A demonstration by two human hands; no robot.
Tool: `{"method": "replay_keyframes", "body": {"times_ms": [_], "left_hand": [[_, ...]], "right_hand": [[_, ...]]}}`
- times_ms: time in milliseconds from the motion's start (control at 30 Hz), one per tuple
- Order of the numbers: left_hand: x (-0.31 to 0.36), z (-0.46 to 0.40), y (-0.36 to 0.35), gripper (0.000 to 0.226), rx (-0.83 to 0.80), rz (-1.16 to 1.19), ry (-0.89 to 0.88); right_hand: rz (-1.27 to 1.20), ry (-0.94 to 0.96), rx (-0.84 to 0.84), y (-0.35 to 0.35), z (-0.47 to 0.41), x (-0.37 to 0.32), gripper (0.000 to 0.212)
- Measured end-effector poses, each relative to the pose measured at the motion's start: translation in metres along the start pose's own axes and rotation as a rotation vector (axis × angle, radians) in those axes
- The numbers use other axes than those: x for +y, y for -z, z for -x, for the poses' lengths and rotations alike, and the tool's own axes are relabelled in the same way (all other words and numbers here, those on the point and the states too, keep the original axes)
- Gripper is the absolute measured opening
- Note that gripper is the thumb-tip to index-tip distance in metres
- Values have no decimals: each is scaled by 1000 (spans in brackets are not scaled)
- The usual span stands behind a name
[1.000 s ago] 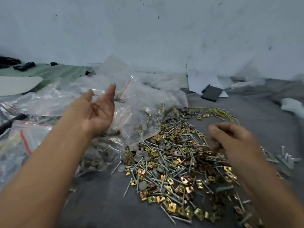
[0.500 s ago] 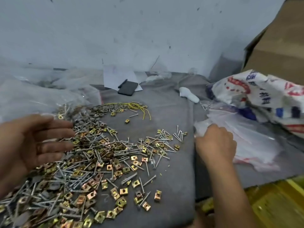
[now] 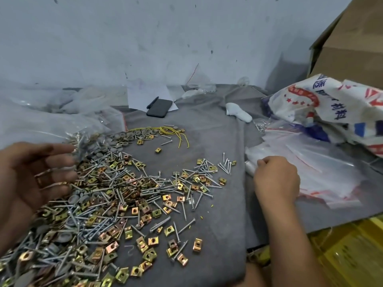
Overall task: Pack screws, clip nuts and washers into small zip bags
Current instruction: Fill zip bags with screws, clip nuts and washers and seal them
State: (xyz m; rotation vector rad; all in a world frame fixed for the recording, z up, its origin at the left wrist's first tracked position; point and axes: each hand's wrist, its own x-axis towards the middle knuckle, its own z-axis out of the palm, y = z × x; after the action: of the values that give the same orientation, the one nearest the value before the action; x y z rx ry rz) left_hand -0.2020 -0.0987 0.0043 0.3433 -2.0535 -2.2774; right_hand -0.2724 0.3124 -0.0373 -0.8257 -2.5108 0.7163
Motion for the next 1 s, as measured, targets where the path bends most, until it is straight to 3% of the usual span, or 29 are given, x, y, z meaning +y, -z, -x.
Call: {"method": "replay_keyframes", "body": {"times_ms": [100,433,667,833,1000], "left_hand": [[3,-2,-6,79,32,5,-64],[-4,-11,-7,58,43,77,-51],[-1,-7,-9,55,26,127,-64],[-4,-8,-9,52,6,134,-85],[-2,-7,-8,52,3,142,-83]], "right_hand": [[-30,18,82,2,0,3,15],[-87,214,388,12,6,-10,4],[-266,232,328,9,6,-17,6],[-378,204,327,11,6,-20,22],[-537,236,198,11,3,-16,14]]}}
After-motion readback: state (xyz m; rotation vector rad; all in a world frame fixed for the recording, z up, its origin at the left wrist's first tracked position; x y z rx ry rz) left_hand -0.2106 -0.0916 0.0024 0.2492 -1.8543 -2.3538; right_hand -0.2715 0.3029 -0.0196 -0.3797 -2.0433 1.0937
